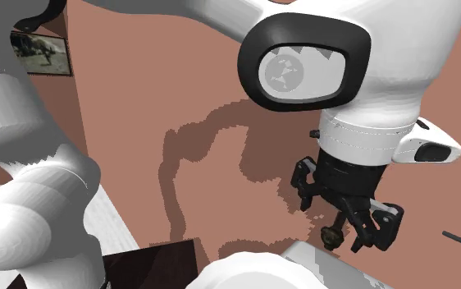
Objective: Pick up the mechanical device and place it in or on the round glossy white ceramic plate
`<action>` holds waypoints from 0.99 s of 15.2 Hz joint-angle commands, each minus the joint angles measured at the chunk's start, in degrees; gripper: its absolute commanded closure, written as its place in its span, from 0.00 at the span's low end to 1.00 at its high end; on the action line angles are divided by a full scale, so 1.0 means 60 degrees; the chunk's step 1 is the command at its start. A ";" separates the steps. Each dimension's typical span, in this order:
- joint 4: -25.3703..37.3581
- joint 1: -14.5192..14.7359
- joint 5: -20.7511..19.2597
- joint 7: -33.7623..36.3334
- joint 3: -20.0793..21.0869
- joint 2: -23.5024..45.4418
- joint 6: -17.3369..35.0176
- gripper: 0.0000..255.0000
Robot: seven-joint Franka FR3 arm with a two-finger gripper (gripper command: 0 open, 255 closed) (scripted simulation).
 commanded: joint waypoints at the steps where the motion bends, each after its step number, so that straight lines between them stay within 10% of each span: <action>1: -0.0110 0.0065 0.0189 -0.0153 -0.0039 0.0165 0.0274 0.00; 13: -0.0418 0.0199 0.0469 -0.0330 -0.0017 0.0460 0.0842 0.00; 14: -0.0418 0.0199 0.0469 -0.0330 -0.0017 0.0460 0.0842 1.00; 15: -0.0418 0.0199 0.0469 -0.0330 -0.0017 0.0460 0.0842 1.00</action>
